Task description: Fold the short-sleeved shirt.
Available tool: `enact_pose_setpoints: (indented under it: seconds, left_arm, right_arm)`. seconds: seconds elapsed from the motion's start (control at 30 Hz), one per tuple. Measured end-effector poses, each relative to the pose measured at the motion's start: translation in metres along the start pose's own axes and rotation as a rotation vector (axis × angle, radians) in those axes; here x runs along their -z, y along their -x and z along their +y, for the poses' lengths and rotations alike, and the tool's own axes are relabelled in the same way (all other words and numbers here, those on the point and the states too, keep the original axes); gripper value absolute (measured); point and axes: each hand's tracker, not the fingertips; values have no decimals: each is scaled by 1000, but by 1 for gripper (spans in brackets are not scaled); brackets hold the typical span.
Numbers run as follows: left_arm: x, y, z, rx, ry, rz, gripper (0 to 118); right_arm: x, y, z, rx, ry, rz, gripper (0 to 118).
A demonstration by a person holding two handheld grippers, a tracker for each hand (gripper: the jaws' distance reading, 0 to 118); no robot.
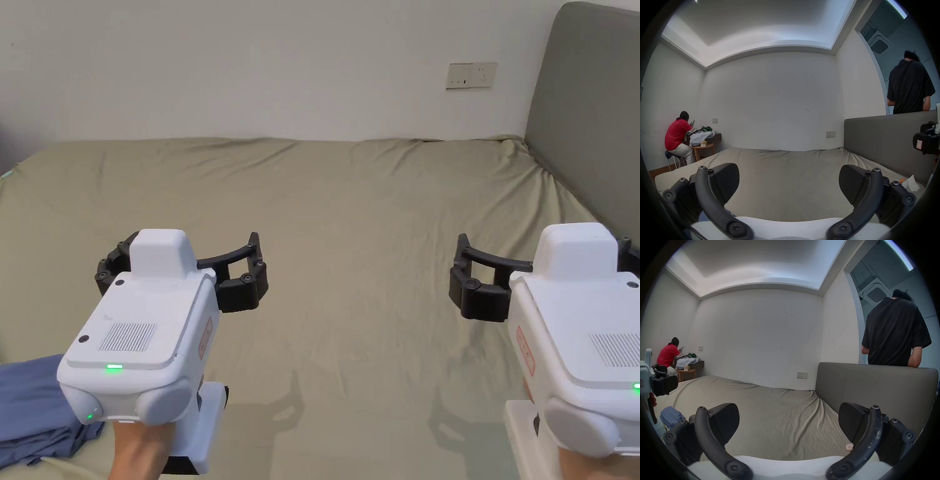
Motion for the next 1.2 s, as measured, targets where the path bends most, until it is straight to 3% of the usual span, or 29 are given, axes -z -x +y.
enact_pose_setpoints:
  seconds: [1.2]
  left_arm:
    - [2,1,-2,8,23,-10,118]
  right_arm:
    - [5,1,0,3,38,-9,118]
